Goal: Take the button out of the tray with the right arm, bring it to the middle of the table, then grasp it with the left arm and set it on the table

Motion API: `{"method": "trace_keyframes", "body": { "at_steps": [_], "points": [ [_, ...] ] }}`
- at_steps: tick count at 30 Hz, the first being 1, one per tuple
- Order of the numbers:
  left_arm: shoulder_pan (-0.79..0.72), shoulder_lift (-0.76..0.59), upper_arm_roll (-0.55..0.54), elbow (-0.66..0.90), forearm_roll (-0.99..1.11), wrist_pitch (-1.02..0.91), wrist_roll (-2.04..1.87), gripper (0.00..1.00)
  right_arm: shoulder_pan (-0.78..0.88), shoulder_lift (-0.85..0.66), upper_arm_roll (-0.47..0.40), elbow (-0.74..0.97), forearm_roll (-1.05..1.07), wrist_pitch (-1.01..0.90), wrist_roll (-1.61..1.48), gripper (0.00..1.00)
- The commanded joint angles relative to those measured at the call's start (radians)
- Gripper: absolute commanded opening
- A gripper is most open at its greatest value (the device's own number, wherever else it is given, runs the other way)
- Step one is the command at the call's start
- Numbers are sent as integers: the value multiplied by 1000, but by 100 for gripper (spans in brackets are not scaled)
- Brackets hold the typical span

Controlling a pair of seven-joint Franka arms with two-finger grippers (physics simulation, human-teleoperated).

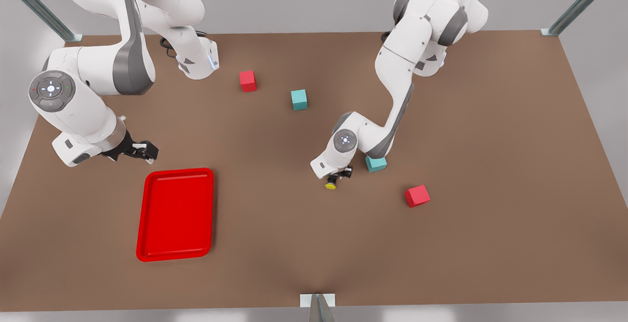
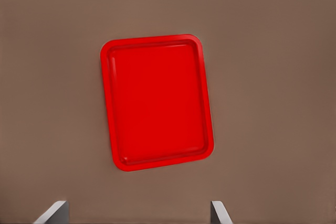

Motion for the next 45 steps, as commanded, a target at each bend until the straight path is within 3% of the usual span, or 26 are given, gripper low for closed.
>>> {"method": "trace_keyframes", "body": {
  "at_steps": [1,10,12,15,22,27,31,35,38,40,42,43,45],
  "points": [
    [1,12,0,2,1,49,78,100,0,-1,0,0,0,-3,-163,100],
    [4,55,0,10,-1,78,78,100,2,0,0,0,-14,-3,-163,100],
    [4,55,2,10,-2,78,77,81,2,-1,0,0,-14,-3,-163,100],
    [4,52,6,10,-1,78,80,78,2,0,0,0,-14,-3,-163,100],
    [16,49,11,10,1,75,81,52,2,0,0,0,-14,-3,-163,100],
    [21,49,11,11,-1,62,80,47,2,0,0,2,-14,-3,-163,100],
    [8,24,35,40,-1,-66,32,47,2,2,0,0,-15,-2,-163,100],
    [-3,18,54,149,7,-131,-544,47,2,2,0,0,-14,-2,-163,100],
    [-4,36,86,252,65,-126,-1233,47,2,0,0,0,-15,-2,-163,100],
    [-10,49,86,307,243,-129,-1658,46,2,2,0,0,-14,-2,-163,100],
    [-29,55,86,321,574,-151,-2110,46,2,0,0,0,-15,-2,-163,100],
    [-52,55,84,318,752,-235,-2276,46,2,0,0,0,-15,-2,-163,100],
    [-87,78,86,316,851,-494,-2381,46,2,0,0,0,-14,-2,-163,100]
  ]
}}
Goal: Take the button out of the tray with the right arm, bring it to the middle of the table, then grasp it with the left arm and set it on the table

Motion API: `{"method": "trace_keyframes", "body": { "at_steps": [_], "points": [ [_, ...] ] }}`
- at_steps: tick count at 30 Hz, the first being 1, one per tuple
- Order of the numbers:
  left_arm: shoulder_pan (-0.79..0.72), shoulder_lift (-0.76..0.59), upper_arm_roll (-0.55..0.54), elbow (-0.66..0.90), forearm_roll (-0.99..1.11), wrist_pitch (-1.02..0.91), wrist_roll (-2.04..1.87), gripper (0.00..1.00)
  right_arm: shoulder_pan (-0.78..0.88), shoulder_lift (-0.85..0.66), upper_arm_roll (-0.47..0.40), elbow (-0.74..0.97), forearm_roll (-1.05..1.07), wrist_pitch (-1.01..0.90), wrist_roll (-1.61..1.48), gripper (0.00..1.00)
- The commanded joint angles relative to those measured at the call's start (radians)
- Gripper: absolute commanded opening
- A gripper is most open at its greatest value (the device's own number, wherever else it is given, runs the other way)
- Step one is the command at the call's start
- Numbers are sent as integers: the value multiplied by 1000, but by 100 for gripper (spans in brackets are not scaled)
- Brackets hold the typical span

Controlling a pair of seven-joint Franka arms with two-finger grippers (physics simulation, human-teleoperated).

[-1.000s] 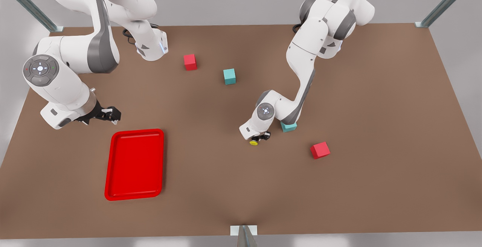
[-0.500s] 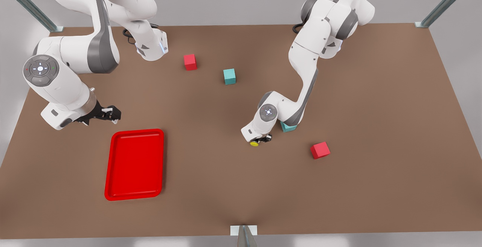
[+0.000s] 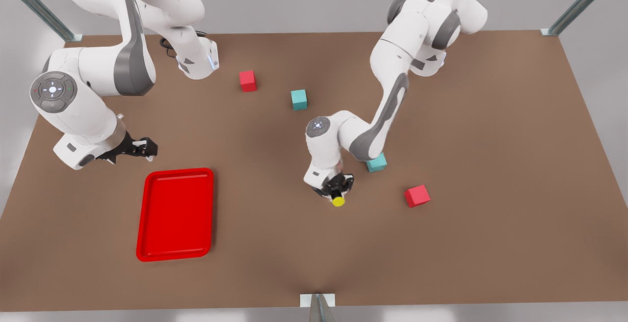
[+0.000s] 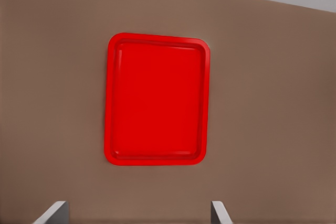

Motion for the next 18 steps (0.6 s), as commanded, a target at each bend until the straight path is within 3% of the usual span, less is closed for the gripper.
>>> {"method": "trace_keyframes", "body": {
  "at_steps": [1,8,18],
  "points": [
    [-25,17,1,1,265,-324,-1616,46,0,-1,0,0,0,0,-14,100],
    [-69,148,1,1,622,-513,-1778,46,0,0,0,0,0,0,-14,100],
    [-74,247,-1,-2,745,-510,-1794,46,-1,-1,0,0,2,0,-14,100]
  ]
}}
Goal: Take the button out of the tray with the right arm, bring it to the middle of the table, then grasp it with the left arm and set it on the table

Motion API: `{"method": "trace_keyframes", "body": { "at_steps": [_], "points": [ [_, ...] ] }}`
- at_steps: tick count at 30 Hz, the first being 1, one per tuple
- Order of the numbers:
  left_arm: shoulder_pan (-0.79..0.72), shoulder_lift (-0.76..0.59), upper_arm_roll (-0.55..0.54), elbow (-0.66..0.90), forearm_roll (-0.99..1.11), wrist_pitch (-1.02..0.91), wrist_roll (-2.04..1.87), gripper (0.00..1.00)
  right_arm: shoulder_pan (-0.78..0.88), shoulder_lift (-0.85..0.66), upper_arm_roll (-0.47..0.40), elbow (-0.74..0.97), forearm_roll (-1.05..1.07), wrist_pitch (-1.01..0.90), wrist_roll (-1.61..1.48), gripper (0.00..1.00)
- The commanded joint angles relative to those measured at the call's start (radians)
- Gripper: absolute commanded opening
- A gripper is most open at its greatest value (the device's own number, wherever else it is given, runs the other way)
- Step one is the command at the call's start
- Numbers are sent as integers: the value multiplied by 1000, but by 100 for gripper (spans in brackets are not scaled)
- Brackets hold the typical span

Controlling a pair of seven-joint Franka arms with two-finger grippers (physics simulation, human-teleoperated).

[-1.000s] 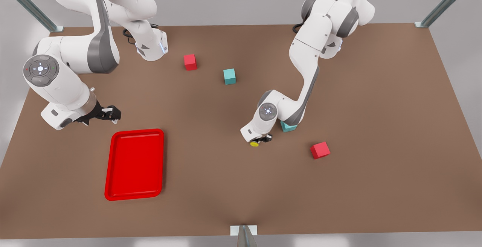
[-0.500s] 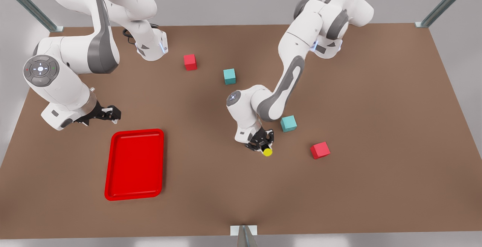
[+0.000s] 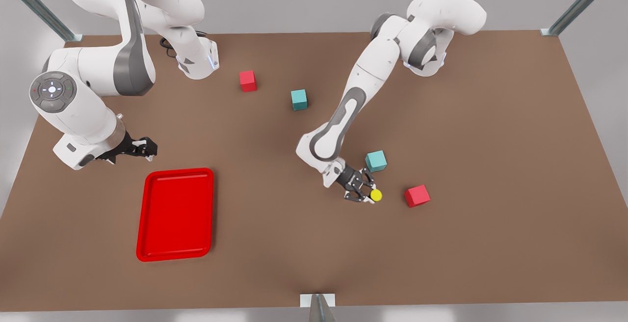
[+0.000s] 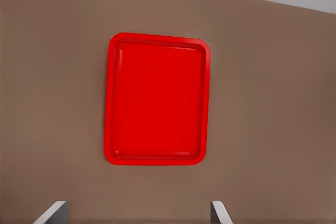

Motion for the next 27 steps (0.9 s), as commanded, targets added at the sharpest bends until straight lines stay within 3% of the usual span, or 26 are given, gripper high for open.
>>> {"method": "trace_keyframes", "body": {
  "at_steps": [1,11,12,13,27],
  "points": [
    [0,12,1,0,57,-17,-673,46,0,-1,0,0,1,0,-5,100],
    [10,61,1,0,86,9,-670,47,-14,2,0,2,2,1,-2,100],
    [10,61,1,0,87,10,-666,61,-14,2,2,2,2,1,-2,100],
    [11,61,1,0,87,10,-664,100,-14,2,0,2,2,1,-2,100],
    [10,53,1,0,86,9,-641,100,-14,2,0,2,2,1,-4,100]
  ]
}}
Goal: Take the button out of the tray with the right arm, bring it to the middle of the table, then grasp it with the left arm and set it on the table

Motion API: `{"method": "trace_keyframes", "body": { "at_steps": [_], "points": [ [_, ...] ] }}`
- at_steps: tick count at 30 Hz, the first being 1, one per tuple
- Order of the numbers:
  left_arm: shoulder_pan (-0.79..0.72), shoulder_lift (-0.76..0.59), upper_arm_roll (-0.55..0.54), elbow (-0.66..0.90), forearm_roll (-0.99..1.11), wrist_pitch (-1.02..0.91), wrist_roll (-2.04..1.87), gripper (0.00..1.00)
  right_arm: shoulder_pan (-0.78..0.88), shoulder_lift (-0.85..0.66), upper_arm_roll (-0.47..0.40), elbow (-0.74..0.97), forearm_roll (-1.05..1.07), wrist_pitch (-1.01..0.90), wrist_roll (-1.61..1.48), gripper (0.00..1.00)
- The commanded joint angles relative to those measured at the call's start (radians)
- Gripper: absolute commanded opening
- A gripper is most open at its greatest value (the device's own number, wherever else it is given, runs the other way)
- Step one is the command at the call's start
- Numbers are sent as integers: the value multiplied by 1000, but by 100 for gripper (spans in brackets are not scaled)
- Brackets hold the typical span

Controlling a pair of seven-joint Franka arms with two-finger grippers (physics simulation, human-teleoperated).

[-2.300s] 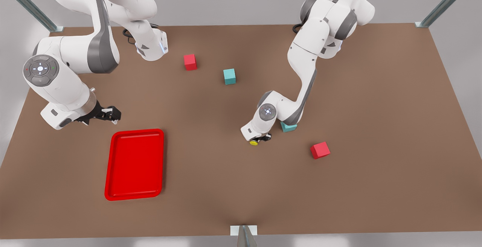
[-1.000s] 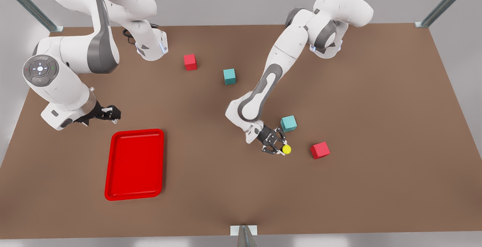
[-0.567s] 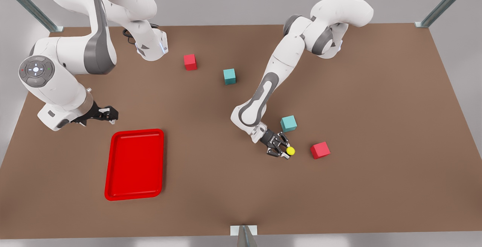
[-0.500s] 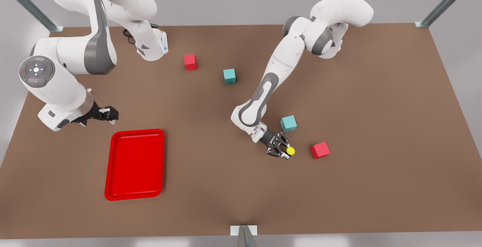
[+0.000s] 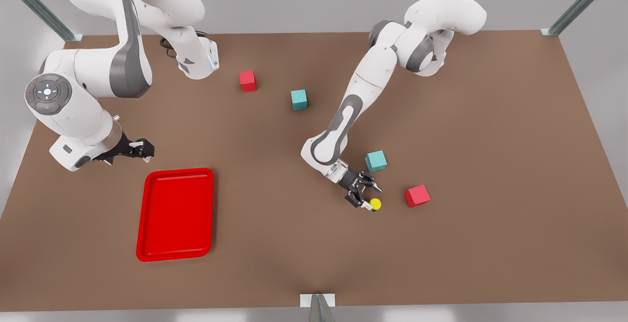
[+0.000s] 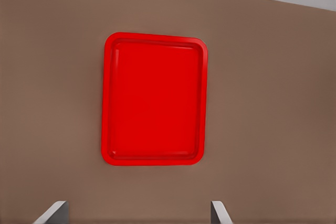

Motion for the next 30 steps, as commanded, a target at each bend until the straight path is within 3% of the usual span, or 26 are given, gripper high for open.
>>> {"method": "trace_keyframes", "body": {
  "at_steps": [1,7,12,14,16,17,19,20,24,27,28,30],
  "points": [
    [-1,-14,0,0,-4,-2,-71,100,0,-1,1,1,1,0,-2,100],
    [-3,-51,18,-36,-2,-19,93,100,0,-1,0,-1,1,0,-2,100],
    [-9,-227,15,-52,-91,-56,522,100,0,-1,1,1,1,0,-2,100],
    [-7,-313,20,28,-316,-105,1042,100,0,-2,0,-1,1,0,-2,100],
    [80,-313,18,165,-496,-142,1550,100,0,-2,0,1,1,0,-2,100],
    [164,-315,14,217,-680,-139,1812,100,0,-2,0,1,1,0,-2,100],
    [370,-356,14,273,-1304,-203,2444,100,-6,-2,1,1,2,0,-5,100],
    [434,-394,18,280,-1398,-322,2694,100,-6,-2,1,1,1,0,-3,100],
    [505,-729,14,252,-1266,-530,2975,100,1,-2,3,1,13,0,-2,100],
    [543,-1043,-38,-59,-1189,-393,3107,100,0,-2,4,1,17,-2,-2,100],
    [568,-1076,-60,-174,-1177,-268,3135,100,0,-2,4,1,17,-2,-2,100],
    [570,-1070,-61,-234,-1197,-198,3136,100,1,-2,4,1,17,-2,-3,100]
  ]
}}
